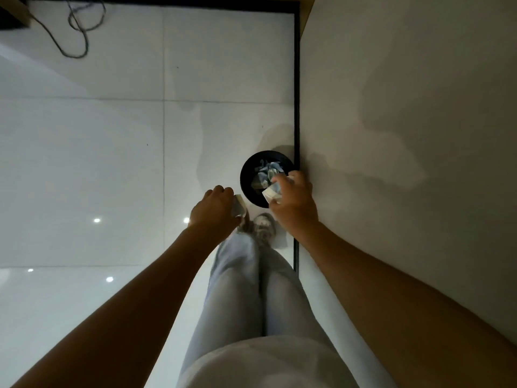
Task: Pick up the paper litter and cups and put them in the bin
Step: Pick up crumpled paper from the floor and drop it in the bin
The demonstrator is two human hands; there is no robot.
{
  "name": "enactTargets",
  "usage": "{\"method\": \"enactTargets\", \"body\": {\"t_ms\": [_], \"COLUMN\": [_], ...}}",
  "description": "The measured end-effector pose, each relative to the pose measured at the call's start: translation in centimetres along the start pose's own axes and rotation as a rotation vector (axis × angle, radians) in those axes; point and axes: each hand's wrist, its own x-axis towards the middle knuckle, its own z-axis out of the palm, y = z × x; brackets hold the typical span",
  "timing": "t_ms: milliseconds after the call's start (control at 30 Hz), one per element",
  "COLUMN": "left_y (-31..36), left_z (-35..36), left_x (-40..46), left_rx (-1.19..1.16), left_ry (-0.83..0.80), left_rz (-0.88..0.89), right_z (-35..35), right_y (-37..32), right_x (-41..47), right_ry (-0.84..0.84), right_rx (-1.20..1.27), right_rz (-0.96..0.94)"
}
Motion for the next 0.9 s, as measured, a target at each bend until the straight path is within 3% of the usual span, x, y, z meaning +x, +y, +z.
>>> {"method": "enactTargets", "body": {"t_ms": [267,567,767,900], "left_y": [-0.6,2.7,4.5,3.6], "left_z": [3.8,5.4,6.3,5.2], "left_x": [6.3,11.4,14.1,11.7], "left_rx": [-0.026,-0.049,0.008,0.027], "left_ry": [-0.047,0.012,-0.122,-0.036], "left_rz": [-0.021,0.069,0.124,0.164], "right_z": [4.8,4.4,3.5,2.5], "right_y": [2.7,5.5,6.0,4.4], "right_x": [6.3,4.3,3.4,2.8], "right_ry": [-0.079,-0.009,0.013,-0.033], "right_rx": [-0.022,0.095,0.079,0.06], "right_rz": [0.075,0.2,0.234,0.208]}}
